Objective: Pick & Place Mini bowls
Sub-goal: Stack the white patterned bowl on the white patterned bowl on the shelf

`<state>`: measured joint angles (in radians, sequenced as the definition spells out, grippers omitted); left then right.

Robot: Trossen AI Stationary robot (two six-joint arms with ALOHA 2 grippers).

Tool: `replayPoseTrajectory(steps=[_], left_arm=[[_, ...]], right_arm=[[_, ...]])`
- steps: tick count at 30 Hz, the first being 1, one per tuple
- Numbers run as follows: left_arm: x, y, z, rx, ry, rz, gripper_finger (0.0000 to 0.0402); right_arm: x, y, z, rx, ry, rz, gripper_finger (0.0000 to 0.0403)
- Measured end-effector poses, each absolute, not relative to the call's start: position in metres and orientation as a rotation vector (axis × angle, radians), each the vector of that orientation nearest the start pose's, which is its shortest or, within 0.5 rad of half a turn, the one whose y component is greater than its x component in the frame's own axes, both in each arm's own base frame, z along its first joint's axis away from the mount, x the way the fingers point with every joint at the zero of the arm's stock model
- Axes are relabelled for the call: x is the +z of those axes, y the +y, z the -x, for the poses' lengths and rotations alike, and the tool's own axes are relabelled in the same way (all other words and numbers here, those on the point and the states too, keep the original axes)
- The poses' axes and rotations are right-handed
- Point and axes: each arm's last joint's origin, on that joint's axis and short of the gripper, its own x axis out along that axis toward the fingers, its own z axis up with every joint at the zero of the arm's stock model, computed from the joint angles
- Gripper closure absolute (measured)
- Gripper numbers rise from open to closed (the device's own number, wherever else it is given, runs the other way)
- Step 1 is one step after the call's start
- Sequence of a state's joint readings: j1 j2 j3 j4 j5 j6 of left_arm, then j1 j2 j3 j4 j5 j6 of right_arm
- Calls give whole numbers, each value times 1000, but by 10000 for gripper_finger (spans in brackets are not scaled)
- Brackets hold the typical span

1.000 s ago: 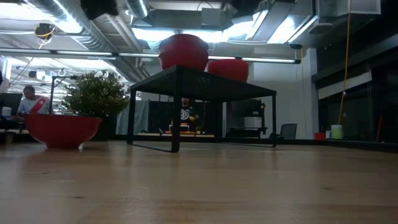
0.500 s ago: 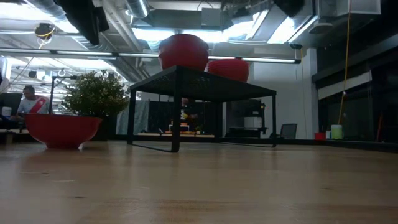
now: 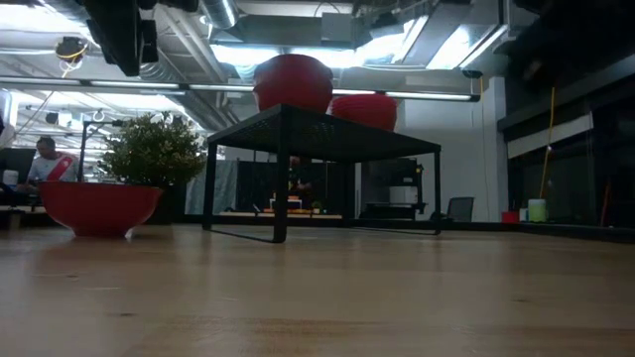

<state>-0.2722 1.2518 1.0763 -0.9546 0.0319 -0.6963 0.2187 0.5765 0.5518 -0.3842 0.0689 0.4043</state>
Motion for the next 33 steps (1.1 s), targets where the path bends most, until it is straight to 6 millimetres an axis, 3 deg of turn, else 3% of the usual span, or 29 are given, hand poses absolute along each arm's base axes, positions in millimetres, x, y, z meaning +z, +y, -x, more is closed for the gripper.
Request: replayPoseTrajectory(steps=[5,13,24,33], left_arm=[[283,-63,-221,185,1159,562,313],[283,-63,-221,175,1157,538,313],[283,-62,-221,206,1152,573,313],[283,-61,-221,232,1160,600,313]], right_arm=[[239,27,-116,96,336,-401,384],[206,23,-94,161,242,-493,384],[169,23,-94,211,55,-487,384],[168,20,-96,160,-7,-307,384]])
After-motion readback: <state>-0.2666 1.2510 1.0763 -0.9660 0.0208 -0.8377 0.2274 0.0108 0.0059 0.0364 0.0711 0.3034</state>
